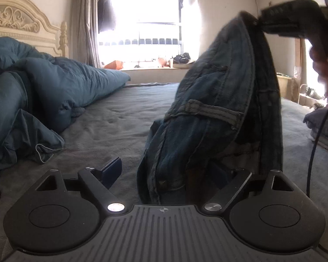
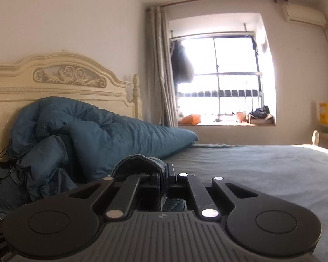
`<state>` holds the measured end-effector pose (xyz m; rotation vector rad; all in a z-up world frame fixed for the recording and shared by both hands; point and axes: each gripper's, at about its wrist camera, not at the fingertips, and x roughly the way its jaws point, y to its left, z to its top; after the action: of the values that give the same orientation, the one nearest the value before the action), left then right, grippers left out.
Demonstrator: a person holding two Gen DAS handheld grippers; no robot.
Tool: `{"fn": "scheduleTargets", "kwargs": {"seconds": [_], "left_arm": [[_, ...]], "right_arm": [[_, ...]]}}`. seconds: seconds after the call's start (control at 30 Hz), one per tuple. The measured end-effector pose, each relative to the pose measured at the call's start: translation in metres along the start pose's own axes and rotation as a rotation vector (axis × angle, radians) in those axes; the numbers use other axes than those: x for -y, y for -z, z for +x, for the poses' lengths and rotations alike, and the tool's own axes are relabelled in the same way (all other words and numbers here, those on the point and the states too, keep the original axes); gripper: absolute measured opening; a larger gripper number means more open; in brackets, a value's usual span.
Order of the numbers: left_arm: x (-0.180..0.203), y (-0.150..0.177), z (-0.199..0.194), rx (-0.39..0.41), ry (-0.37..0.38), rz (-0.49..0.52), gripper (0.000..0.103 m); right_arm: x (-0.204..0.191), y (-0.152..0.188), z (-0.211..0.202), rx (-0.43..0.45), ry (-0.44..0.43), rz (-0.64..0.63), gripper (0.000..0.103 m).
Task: Fold clothes
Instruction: 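Grasp the jeans with the left tool while the right tool lifts its edge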
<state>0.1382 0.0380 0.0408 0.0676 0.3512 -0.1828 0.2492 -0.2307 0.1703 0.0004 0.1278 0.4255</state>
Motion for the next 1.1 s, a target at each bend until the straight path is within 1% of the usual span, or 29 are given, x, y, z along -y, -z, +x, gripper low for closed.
{"fn": "scheduleTargets", "kwargs": {"seconds": [0.03,0.13,0.27,0.37,0.4,0.43,0.5,0.53,0.6,0.7,0.77,0.8,0.83,0.9,0.97,1.03,1.07,1.1], "left_arm": [[0.002,0.0,-0.003,0.012,-0.018,0.008,0.097],[0.006,-0.001,-0.012,0.045,-0.076,0.025,0.097],[-0.011,-0.002,-0.008,0.07,-0.212,-0.031,0.097],[-0.036,0.0,-0.01,0.069,-0.287,-0.115,0.093],[-0.045,0.0,-0.011,0.067,-0.309,-0.147,0.085],[-0.055,0.002,-0.013,0.06,-0.325,-0.181,0.082],[-0.077,0.007,-0.019,0.024,-0.338,-0.249,0.079],[-0.086,0.012,-0.023,-0.001,-0.345,-0.261,0.078],[-0.103,0.022,-0.029,-0.051,-0.356,-0.282,0.078],[-0.113,0.041,-0.036,-0.133,-0.324,-0.273,0.08],[-0.111,0.052,-0.042,-0.164,-0.275,-0.255,0.08],[-0.108,0.055,-0.044,-0.175,-0.243,-0.254,0.08],[-0.107,0.058,-0.045,-0.188,-0.205,-0.256,0.081],[-0.106,0.063,-0.045,-0.215,-0.101,-0.299,0.084],[-0.101,0.07,-0.047,-0.219,-0.035,-0.347,0.086],[-0.094,0.076,-0.043,-0.232,-0.031,-0.351,0.086],[-0.09,0.079,-0.038,-0.247,-0.044,-0.345,0.086],[-0.087,0.083,-0.033,-0.265,-0.052,-0.347,0.084]], "right_arm": [[-0.014,-0.008,0.003,-0.003,-0.016,-0.021,0.005],[-0.059,-0.025,0.014,-0.026,-0.068,-0.08,0.005],[-0.122,-0.029,0.027,-0.062,-0.142,-0.161,0.005],[-0.16,-0.024,0.033,-0.075,-0.176,-0.241,0.005],[-0.169,-0.022,0.035,-0.079,-0.179,-0.263,0.005],[-0.177,-0.019,0.037,-0.084,-0.182,-0.284,0.005],[-0.186,-0.015,0.04,-0.093,-0.176,-0.315,0.005],[-0.187,-0.013,0.043,-0.102,-0.178,-0.314,0.005],[-0.189,-0.009,0.049,-0.119,-0.182,-0.311,0.005],[-0.192,-0.003,0.057,-0.145,-0.189,-0.306,0.005],[-0.198,0.002,0.06,-0.157,-0.203,-0.319,0.005],[-0.201,0.005,0.062,-0.165,-0.214,-0.324,0.005],[-0.206,0.008,0.062,-0.158,-0.208,-0.34,0.005],[-0.214,0.013,0.061,-0.142,-0.192,-0.374,0.005],[-0.217,0.011,0.063,-0.145,-0.194,-0.366,0.005],[-0.218,0.009,0.065,-0.148,-0.195,-0.358,0.005],[-0.219,0.007,0.067,-0.147,-0.191,-0.357,0.005],[-0.218,0.006,0.067,-0.145,-0.186,-0.351,0.005]]}}
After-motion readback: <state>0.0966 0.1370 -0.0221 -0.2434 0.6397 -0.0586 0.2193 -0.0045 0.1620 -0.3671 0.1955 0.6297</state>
